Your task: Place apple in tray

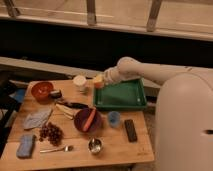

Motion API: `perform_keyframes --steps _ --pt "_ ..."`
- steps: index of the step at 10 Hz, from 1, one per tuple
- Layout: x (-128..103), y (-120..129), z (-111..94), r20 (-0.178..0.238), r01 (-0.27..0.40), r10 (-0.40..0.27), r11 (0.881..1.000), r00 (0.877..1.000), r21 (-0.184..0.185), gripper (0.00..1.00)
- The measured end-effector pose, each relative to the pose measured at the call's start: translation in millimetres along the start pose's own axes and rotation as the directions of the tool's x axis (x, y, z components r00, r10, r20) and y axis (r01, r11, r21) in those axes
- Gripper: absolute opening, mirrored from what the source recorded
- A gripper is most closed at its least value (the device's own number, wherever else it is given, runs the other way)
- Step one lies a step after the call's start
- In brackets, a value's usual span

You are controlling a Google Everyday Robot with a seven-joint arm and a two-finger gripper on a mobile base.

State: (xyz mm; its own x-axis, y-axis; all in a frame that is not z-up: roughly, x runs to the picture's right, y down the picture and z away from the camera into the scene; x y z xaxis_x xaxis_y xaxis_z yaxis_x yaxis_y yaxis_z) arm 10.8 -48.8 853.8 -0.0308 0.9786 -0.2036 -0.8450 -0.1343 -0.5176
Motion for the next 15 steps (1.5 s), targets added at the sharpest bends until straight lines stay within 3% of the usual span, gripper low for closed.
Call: perform_keyframes --steps 2,5,8,9,12,15 --pt "2.9 -34.4 -6.1 0.007 -0.058 0.057 0.997 0.998 0.047 0.03" --pt "25.7 -77.6 5.1 -0.039 -0.132 0.138 0.984 0.990 0.115 0.34" --pt "43.5 -84.2 19.5 -0.085 -0.169 0.179 0.979 0.980 0.112 0.61" --pt "46.5 -83.2 21.2 -0.094 -0.176 0.186 0.979 0.978 0.107 0.65" --pt "50.8 -81.7 22.8 -0.110 -0.180 0.190 0.979 0.976 0.097 0.65" --pt "51.6 -73.8 20.2 -0.128 -0.137 0.141 0.990 0.982 0.044 0.65"
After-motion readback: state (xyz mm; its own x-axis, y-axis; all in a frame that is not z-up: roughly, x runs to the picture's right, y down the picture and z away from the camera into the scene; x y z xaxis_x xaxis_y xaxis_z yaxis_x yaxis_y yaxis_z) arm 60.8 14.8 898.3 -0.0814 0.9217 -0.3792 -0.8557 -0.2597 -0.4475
